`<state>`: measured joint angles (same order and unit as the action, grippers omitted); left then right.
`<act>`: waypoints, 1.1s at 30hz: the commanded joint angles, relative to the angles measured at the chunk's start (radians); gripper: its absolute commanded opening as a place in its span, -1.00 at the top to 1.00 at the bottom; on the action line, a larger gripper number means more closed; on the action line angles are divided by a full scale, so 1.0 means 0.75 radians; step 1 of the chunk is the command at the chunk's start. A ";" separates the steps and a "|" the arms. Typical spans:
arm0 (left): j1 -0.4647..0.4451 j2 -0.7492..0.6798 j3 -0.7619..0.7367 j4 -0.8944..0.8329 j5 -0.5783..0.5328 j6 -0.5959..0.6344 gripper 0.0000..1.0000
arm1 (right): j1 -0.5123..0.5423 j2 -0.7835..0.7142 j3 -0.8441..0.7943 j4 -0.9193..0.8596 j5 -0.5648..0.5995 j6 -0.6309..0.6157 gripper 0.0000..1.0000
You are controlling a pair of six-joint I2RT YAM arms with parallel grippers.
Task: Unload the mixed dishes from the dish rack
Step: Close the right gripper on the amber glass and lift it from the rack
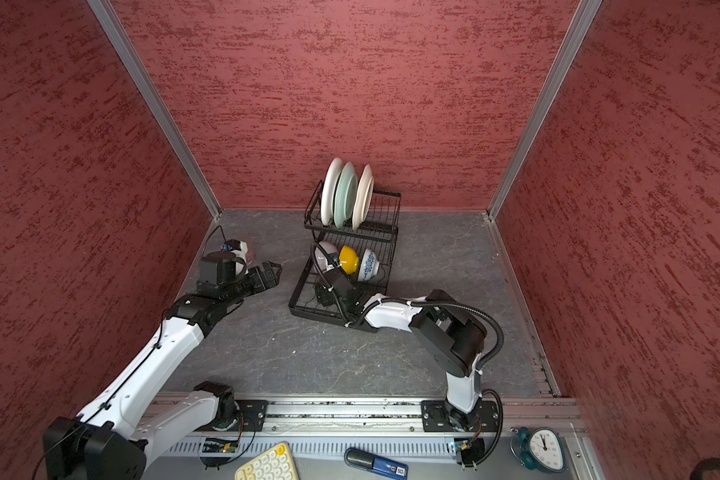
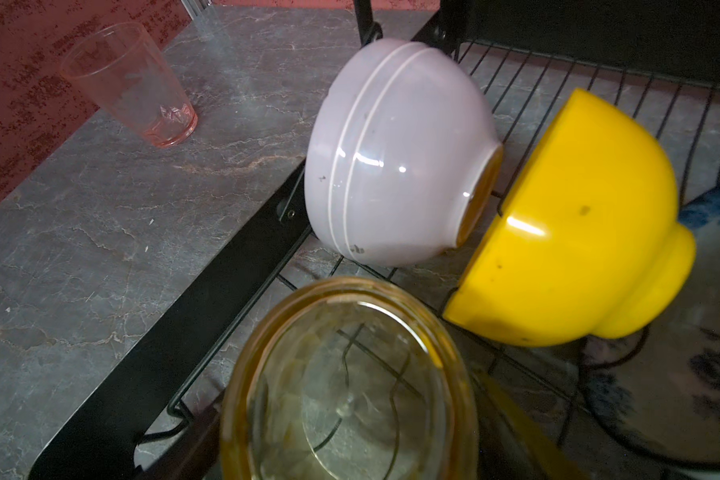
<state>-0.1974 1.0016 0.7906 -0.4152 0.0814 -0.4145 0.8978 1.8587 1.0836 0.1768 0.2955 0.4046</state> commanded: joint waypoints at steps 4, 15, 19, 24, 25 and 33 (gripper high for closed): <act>-0.005 0.019 -0.025 0.062 0.065 -0.009 -0.99 | 0.010 -0.047 -0.011 0.022 -0.022 0.046 -0.39; -0.005 0.008 -0.074 0.189 0.201 -0.141 -0.99 | 0.002 -0.099 -0.043 0.065 -0.065 0.134 -0.28; -0.005 0.012 -0.087 0.204 0.210 -0.174 -0.99 | -0.013 -0.106 -0.045 0.076 -0.072 0.182 -0.28; -0.005 0.011 -0.119 0.266 0.254 -0.233 -0.99 | -0.040 -0.146 -0.085 0.122 -0.094 0.260 -0.29; -0.005 0.017 -0.121 0.274 0.274 -0.244 -0.99 | -0.047 -0.156 -0.094 0.134 -0.108 0.270 -0.29; -0.005 0.065 -0.140 0.374 0.387 -0.319 -1.00 | -0.103 -0.243 -0.151 0.200 -0.220 0.369 -0.30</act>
<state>-0.1974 1.0378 0.7002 -0.1947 0.3237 -0.6247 0.8326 1.7329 0.9840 0.2420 0.1799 0.6331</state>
